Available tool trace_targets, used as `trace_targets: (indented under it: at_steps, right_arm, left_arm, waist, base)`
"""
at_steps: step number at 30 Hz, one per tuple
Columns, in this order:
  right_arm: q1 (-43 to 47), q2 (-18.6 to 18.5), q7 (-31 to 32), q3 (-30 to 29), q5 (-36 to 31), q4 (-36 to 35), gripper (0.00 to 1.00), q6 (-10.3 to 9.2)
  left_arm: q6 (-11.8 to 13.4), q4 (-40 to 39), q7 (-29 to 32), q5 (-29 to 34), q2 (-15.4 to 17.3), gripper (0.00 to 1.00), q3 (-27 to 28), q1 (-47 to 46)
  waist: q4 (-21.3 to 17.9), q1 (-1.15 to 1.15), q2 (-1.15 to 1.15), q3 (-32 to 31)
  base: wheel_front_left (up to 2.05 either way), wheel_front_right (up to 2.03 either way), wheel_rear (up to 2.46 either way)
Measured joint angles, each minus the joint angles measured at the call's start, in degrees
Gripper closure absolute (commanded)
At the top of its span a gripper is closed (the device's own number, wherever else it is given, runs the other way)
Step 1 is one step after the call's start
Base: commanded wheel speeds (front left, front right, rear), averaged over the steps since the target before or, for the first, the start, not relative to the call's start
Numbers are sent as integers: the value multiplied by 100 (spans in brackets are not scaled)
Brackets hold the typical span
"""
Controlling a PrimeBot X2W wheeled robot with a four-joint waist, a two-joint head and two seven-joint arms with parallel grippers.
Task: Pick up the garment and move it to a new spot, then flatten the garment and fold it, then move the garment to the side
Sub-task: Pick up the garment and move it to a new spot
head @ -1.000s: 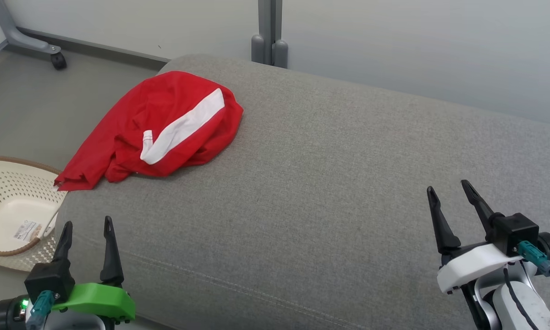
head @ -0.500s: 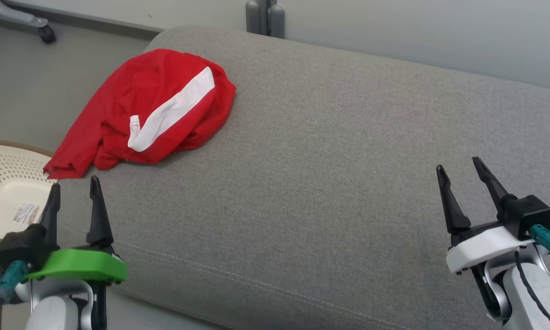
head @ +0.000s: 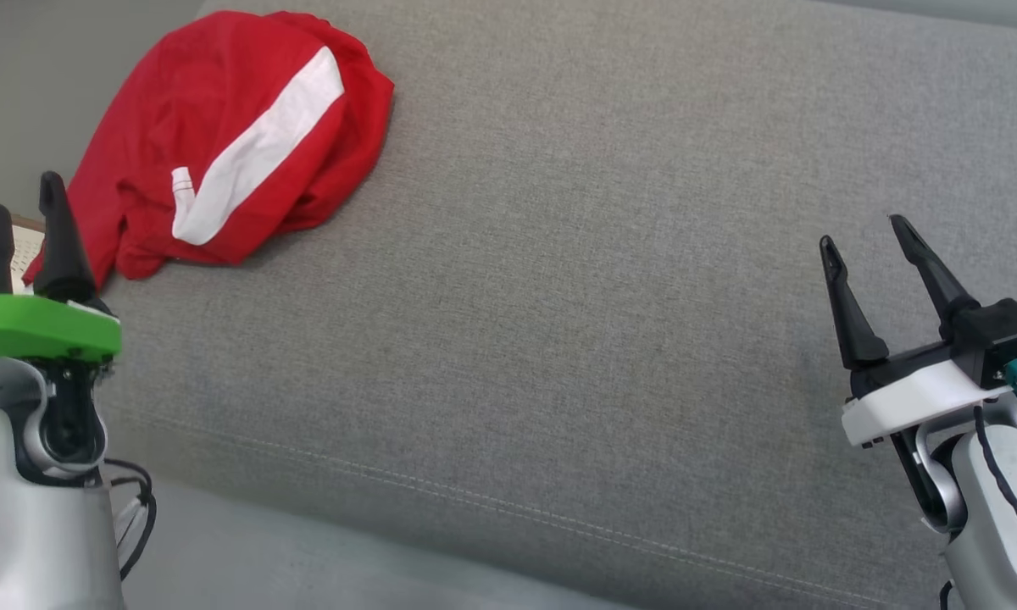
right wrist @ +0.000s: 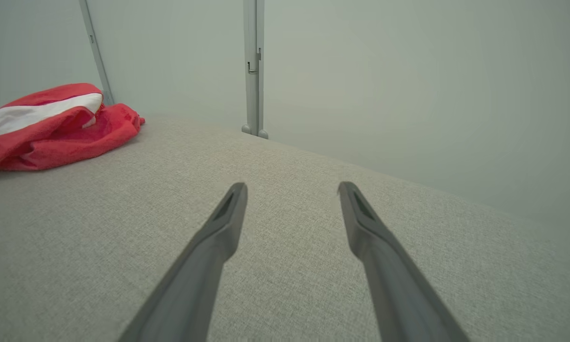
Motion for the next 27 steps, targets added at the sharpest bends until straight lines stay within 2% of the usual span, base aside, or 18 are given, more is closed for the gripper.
trace_targets:
  at_steps: [4,9,13,19,27]
  right_arm:
    - [-127,-70,0,-12,-34,10,0,4]
    - [-227,-109,0,-23,-34,32,0,58]
    - [-265,-137,0,-37,-34,37,0,60]
    - [-268,-196,0,-80,-33,58,0,69]
    - [-268,-229,0,-118,-32,63,0,102]
  left_arm:
    - [-54,336,523,-862,-104,0,249,-448]
    - [-55,724,1068,-1502,-110,0,508,-862]
    - [-41,987,1338,-1667,-62,0,619,-1082]
    - [153,1432,1697,-1642,220,0,667,-1288]
    - [199,1766,1902,-1639,290,0,660,-1535]
  waist:
    - [-137,0,0,228]
    - [-364,0,0,403]
    - [-512,0,0,524]
    - [-660,0,0,665]
    - [-695,0,0,722]
  base:
    - [0,0,0]
    - [0,0,0]
    - [0,0,0]
    - [0,0,0]
    - [0,0,0]
